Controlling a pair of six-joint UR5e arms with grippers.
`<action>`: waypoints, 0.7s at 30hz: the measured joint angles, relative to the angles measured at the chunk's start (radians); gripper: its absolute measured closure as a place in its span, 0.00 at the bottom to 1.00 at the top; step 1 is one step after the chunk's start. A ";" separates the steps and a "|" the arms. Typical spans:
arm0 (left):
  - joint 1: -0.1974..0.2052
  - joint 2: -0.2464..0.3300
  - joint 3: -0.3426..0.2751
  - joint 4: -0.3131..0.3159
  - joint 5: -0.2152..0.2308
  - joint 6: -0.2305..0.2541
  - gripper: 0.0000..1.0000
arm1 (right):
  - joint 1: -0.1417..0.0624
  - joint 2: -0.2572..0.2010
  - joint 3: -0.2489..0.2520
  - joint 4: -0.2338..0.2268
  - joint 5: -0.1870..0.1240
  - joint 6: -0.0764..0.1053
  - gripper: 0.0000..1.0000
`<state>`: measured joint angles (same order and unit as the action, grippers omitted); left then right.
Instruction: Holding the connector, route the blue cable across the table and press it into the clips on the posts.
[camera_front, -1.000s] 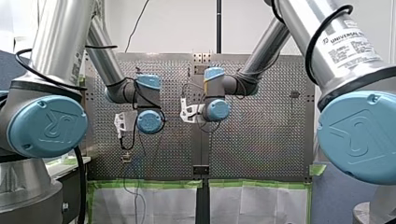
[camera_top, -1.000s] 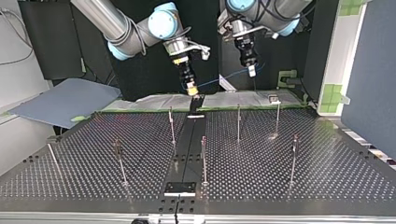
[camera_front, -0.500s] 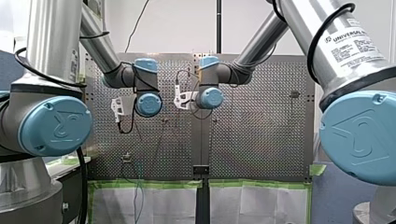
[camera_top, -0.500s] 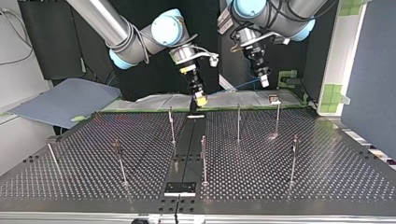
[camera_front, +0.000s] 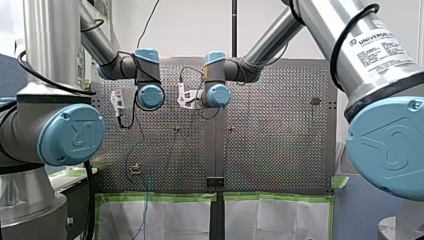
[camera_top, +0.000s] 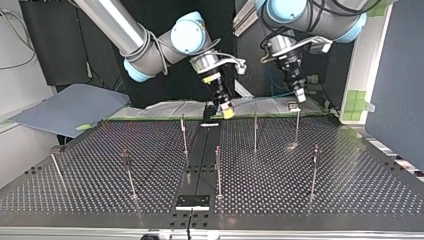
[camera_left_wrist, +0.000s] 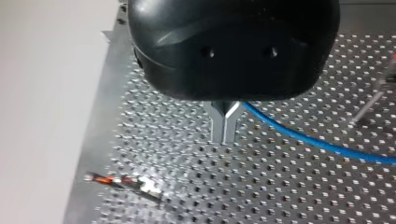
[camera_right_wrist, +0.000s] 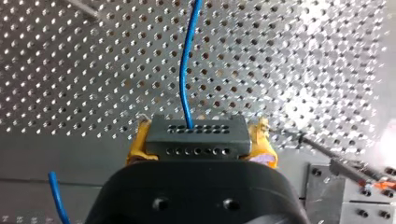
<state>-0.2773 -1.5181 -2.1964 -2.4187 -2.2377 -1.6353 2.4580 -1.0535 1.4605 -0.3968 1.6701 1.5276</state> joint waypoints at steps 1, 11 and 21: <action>0.002 0.012 0.004 -0.011 0.007 0.000 1.00 | 0.001 0.000 -0.008 0.007 -0.001 0.000 1.00; 0.017 0.062 0.037 -0.096 0.061 0.000 1.00 | 0.020 0.003 -0.096 0.070 -0.004 0.008 1.00; 0.050 0.041 0.083 -0.119 0.063 -0.005 1.00 | 0.024 0.007 -0.182 0.113 -0.007 0.032 1.00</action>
<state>-0.2268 -1.4775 -2.1138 -2.5376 -2.1744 -1.6406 2.4822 -1.0461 1.2790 -0.2834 1.6630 1.5597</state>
